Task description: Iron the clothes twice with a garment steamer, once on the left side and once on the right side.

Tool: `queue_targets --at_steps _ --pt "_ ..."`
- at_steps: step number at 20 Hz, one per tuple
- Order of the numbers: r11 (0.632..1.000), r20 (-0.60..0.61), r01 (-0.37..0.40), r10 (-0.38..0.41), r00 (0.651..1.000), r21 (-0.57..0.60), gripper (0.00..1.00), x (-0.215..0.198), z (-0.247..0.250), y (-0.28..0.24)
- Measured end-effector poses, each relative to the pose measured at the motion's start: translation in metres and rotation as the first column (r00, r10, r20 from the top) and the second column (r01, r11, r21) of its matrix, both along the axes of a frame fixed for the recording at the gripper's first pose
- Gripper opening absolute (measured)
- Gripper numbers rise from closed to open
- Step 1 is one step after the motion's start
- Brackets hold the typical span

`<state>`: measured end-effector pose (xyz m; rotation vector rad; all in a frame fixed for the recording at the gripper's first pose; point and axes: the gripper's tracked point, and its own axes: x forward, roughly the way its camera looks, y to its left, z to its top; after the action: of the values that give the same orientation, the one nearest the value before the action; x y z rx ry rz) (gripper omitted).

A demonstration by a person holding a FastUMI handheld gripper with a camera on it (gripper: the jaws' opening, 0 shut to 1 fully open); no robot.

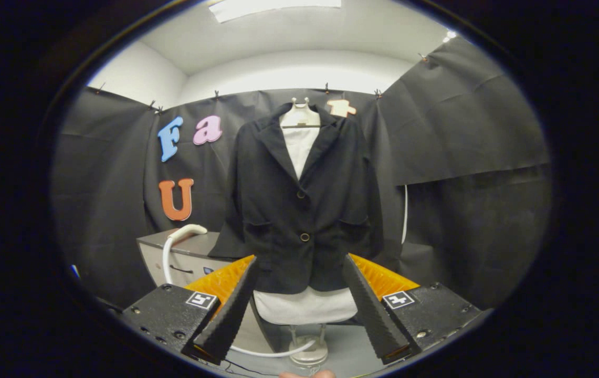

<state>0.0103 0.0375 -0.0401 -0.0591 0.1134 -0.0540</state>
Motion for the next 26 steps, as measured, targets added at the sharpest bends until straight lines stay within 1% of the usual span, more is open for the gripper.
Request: queue_targets --at_steps 3,8,13,16,18,20,24,26 --pt "0.999 -0.01 -0.036 0.036 0.999 -0.007 0.99 0.015 -0.002 0.037" --pt "0.992 -0.021 -0.124 0.124 0.992 -0.001 1.0 0.048 0.002 0.119" --pt "0.973 -0.047 -0.231 0.231 0.972 0.014 0.99 0.091 0.01 0.201" --pt "0.962 -0.088 -0.273 0.273 0.958 0.007 1.0 0.125 -0.003 0.238" --pt "0.952 -0.125 -0.304 0.304 0.944 0.024 0.99 0.149 -0.019 0.266" --pt "0.948 -0.184 -0.316 0.315 0.931 0.023 1.0 0.171 -0.043 0.293" --pt "0.907 -0.212 -0.42 0.418 0.884 0.038 1.0 0.227 -0.061 0.366" --pt "0.893 -0.242 -0.448 0.445 0.862 0.043 1.0 0.259 -0.072 0.391"
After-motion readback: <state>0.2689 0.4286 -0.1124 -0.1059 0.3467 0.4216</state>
